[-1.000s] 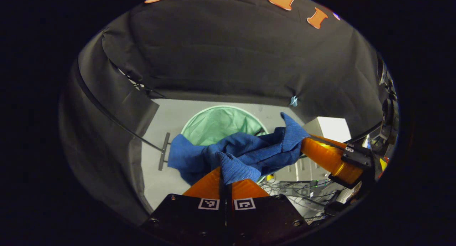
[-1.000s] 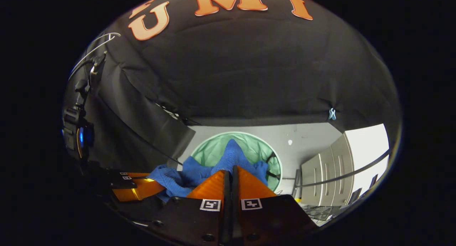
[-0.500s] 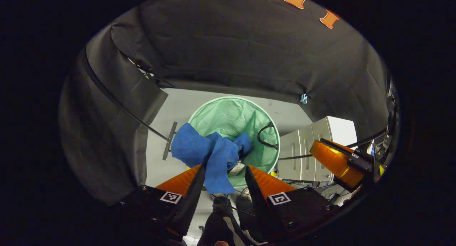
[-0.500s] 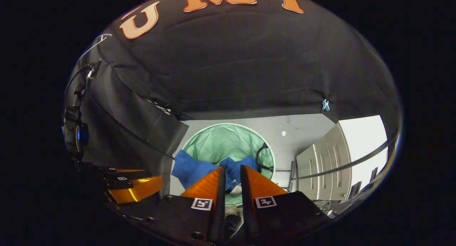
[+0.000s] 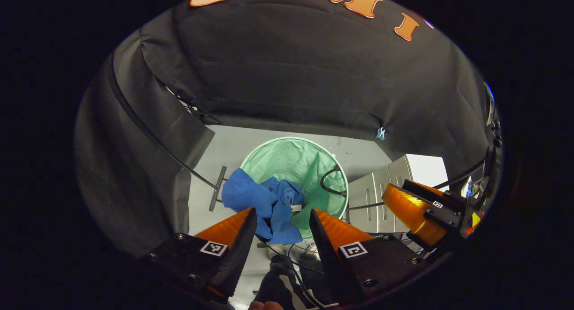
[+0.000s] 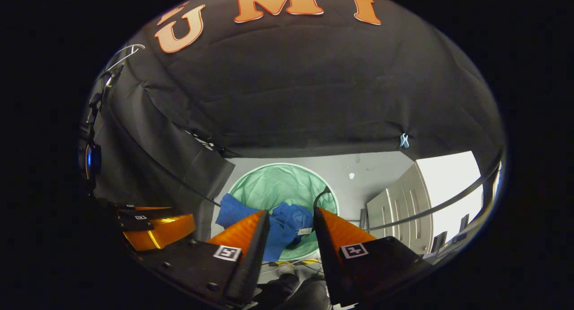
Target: Grasp the clothes on the hanger with both hands and then place them into the laundry hamper below.
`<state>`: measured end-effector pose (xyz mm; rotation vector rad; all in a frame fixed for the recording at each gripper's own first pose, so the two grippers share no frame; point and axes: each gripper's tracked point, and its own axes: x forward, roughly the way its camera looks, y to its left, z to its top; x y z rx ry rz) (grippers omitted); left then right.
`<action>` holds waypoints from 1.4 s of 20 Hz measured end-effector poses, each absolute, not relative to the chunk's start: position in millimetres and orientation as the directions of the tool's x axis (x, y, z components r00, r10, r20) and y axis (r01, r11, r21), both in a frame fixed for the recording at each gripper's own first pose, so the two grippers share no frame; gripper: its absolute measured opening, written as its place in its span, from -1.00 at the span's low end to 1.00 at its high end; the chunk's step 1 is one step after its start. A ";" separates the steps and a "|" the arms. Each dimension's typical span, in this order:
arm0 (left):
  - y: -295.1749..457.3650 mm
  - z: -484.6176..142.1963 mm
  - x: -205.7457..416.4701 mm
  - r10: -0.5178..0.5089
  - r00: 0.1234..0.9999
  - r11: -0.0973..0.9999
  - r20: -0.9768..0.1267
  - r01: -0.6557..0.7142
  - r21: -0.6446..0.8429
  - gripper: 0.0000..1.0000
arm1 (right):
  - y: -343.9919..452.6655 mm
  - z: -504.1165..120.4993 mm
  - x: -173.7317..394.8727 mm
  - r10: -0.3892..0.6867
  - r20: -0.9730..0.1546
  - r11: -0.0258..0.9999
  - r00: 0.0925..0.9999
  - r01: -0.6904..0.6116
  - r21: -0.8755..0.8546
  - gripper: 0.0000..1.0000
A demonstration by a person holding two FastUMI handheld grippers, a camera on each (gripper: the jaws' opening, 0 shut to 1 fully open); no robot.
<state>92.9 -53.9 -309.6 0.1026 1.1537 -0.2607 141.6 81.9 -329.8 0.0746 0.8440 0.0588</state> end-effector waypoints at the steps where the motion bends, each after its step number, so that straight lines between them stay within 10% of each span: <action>1: -54.8 -303.1 94.7 -0.153 0.398 0.964 -0.904 0.261 -0.048 0.55 | 80.2 -319.6 141.8 0.077 -0.731 0.996 0.678 -0.022 0.084 0.38; 7: -61.5 -253.2 94.8 -0.162 0.507 0.961 -0.847 0.277 -0.018 0.79 | 72.3 -256.9 136.6 0.052 -0.635 0.998 0.771 -0.011 0.069 1.00; 28: -140.2 -62.9 87.3 -0.221 0.850 0.960 -0.477 0.276 0.047 0.80 | 9.6 -79.9 81.6 0.029 -0.237 1.000 0.971 -0.027 0.012 0.98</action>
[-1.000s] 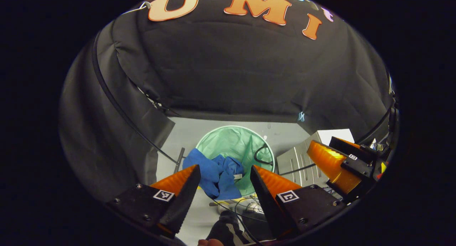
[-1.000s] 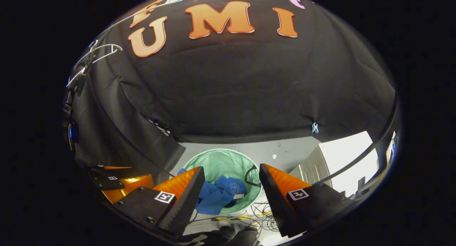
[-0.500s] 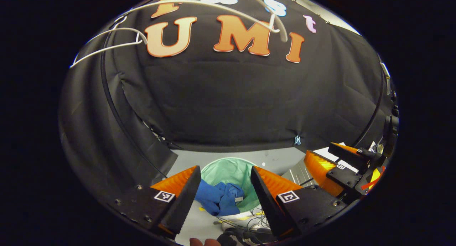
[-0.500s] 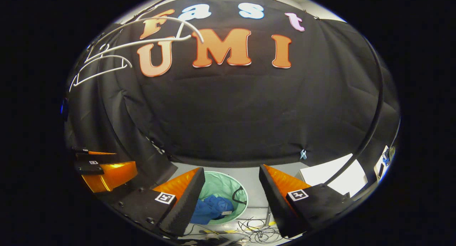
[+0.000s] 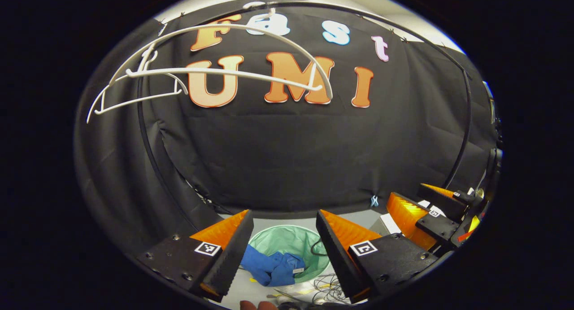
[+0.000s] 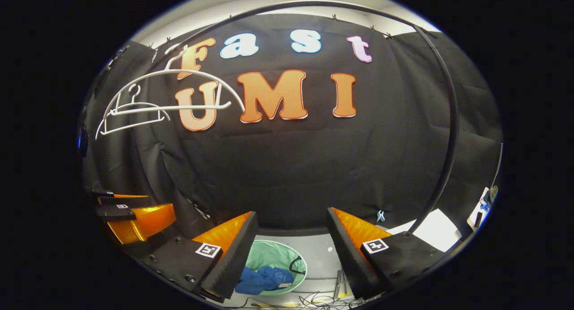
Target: Grasp the clothes on the hanger with both hands and then place them into the laundry hamper below.
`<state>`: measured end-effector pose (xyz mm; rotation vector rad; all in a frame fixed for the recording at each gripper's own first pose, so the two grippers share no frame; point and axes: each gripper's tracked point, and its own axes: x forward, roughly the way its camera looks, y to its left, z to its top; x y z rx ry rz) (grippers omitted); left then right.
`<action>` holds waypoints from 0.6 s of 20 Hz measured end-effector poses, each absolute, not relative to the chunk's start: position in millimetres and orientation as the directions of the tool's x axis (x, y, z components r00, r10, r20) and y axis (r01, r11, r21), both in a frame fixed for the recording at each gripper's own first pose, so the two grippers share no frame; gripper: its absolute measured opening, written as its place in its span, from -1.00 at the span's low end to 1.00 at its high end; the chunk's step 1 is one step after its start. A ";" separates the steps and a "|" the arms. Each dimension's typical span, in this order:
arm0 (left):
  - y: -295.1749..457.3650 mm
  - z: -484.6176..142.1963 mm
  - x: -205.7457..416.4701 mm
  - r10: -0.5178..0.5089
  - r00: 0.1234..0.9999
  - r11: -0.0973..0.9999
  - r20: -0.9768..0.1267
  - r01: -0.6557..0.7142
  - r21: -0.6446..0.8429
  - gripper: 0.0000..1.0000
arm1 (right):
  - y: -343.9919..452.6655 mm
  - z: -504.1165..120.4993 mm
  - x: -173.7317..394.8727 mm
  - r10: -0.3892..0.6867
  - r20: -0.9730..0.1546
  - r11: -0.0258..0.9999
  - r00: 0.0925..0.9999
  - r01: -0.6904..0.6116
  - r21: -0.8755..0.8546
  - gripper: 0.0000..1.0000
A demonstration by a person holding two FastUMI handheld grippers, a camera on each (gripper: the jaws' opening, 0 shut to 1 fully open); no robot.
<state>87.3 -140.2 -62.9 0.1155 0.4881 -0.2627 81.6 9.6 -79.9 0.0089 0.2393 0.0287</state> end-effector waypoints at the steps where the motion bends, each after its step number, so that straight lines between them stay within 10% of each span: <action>1: -144.9 -56.0 85.8 -0.226 0.857 0.962 -0.464 0.272 0.036 0.80 | 7.1 -75.6 76.6 0.036 -0.225 0.999 0.974 -0.036 0.007 0.98; 12: -142.8 -10.7 68.2 -0.140 0.938 0.985 -0.318 0.164 0.050 0.80 | -14.1 -38.2 31.6 0.091 -0.152 0.996 0.984 -0.092 0.005 0.83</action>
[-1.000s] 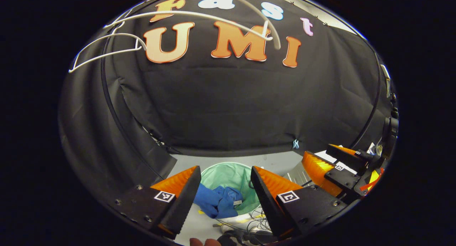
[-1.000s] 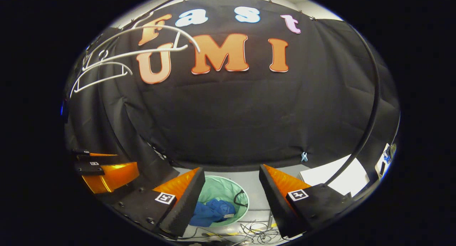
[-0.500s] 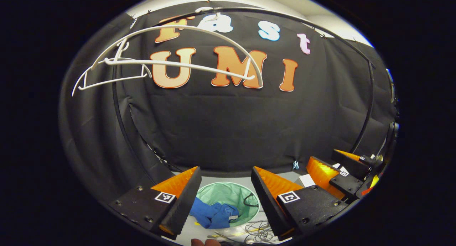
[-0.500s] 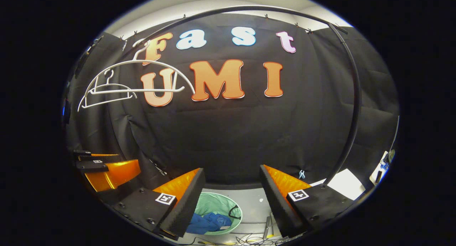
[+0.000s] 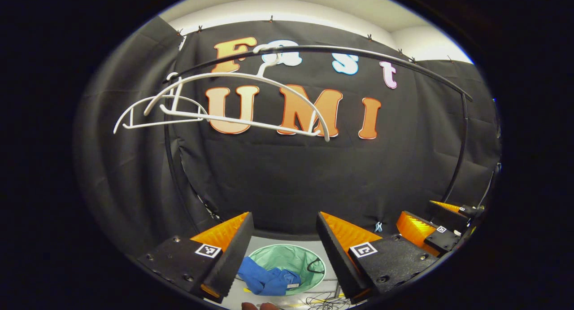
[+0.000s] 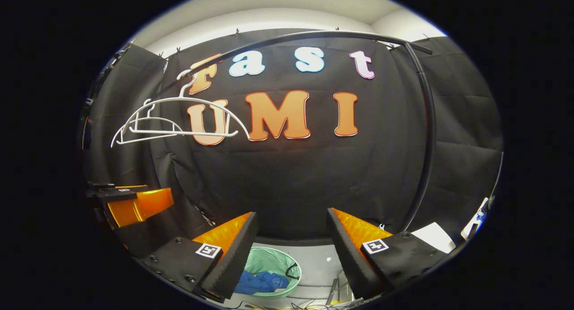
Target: Grasp the clothes on the hanger with both hands and then place them into the laundry hamper below.
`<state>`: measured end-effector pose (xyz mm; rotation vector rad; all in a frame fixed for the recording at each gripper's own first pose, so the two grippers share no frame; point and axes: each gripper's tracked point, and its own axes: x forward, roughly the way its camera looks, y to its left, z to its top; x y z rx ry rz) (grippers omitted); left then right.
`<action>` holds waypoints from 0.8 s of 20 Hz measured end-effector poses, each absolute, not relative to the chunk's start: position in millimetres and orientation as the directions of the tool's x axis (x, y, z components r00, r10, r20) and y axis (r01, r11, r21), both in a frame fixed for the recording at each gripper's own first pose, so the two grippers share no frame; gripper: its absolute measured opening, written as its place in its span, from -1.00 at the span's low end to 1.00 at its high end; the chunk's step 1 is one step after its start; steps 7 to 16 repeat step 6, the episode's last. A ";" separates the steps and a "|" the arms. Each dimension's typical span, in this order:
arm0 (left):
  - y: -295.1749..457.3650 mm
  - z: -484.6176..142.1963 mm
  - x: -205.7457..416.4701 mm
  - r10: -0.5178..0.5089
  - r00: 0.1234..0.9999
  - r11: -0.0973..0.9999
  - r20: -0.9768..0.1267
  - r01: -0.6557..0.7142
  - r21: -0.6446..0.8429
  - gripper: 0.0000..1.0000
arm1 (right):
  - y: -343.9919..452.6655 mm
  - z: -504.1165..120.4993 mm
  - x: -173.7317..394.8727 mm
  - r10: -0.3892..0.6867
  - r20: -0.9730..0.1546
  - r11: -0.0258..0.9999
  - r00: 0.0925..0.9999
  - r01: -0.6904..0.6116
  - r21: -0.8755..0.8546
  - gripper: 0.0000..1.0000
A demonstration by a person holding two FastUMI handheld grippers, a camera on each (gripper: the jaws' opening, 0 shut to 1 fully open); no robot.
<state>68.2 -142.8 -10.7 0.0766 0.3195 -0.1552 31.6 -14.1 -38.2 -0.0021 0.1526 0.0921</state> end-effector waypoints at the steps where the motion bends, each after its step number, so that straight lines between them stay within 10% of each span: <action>1: -141.7 -10.2 67.1 -0.131 0.940 0.987 -0.315 0.153 0.047 0.80 | -14.7 -36.8 28.2 0.095 -0.146 0.995 0.985 -0.096 0.001 0.83; 16: -139.5 4.6 68.7 -0.122 0.962 0.990 -0.242 0.134 0.032 0.79 | -14.8 -20.6 12.4 0.107 -0.091 0.993 0.990 -0.111 -0.043 0.82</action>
